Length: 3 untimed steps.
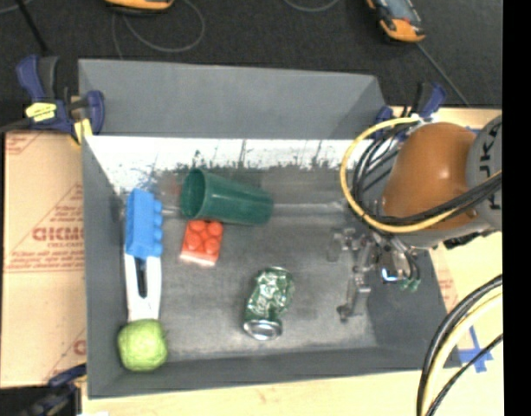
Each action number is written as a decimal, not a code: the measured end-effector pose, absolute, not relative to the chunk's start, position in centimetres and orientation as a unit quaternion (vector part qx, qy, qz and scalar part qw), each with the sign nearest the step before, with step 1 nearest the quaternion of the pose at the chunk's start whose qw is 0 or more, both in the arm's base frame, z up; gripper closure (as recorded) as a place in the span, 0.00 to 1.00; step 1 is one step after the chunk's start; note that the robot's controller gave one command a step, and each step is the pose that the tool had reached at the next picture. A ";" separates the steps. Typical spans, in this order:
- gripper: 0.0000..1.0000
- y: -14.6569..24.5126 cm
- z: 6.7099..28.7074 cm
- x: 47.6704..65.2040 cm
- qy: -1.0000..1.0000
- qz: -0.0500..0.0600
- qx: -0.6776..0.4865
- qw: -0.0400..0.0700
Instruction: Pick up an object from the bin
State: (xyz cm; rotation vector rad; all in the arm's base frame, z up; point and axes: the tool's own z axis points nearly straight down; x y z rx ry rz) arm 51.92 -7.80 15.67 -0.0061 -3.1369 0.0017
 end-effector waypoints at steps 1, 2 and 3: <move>0.00 -7.8 16.1 52.1 -1.000 0.001 -0.001 -0.001; 0.00 -4.7 11.6 53.6 -0.990 0.002 0.139 -0.005; 0.00 -1.2 11.9 56.0 -0.950 0.000 0.313 0.001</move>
Offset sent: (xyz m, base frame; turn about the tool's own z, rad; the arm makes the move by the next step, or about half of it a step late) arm 0.0248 0.0612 -0.0867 -0.5279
